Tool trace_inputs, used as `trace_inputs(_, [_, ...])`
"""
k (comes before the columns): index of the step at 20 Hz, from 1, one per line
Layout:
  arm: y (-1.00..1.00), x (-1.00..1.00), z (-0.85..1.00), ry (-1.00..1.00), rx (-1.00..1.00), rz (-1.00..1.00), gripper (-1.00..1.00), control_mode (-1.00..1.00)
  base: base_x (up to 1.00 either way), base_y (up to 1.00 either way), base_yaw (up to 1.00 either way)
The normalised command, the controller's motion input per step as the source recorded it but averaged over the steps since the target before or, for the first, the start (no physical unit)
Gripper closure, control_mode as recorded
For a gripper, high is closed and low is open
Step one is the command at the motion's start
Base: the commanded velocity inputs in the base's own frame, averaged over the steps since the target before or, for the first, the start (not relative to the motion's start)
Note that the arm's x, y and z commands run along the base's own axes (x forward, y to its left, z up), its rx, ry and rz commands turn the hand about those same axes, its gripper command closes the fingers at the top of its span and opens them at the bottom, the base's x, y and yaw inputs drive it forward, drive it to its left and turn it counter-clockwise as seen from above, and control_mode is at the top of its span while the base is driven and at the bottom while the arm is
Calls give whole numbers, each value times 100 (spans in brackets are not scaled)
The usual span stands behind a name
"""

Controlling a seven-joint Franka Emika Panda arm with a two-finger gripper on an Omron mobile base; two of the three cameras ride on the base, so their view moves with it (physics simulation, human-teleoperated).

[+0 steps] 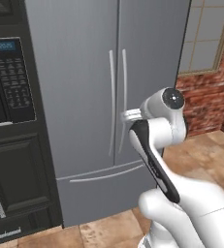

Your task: Retrieve the chicken drumstick from the fridge and place it on the saucepan with marinade on the stove.

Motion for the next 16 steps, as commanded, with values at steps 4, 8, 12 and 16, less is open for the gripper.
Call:
trace_inputs(4, [3,20,0,3,0,1,-100,-100,0,0,0])
trace_inputs(8, [11,37,0,0,0,0,-100,-100,0,0,0])
trace_inputs(12, [7,39,0,-2,0,0,-100,-100,0,0,0])
trace_inputs(16, [10,49,-1,-9,0,0,-100,-100,0,0,0])
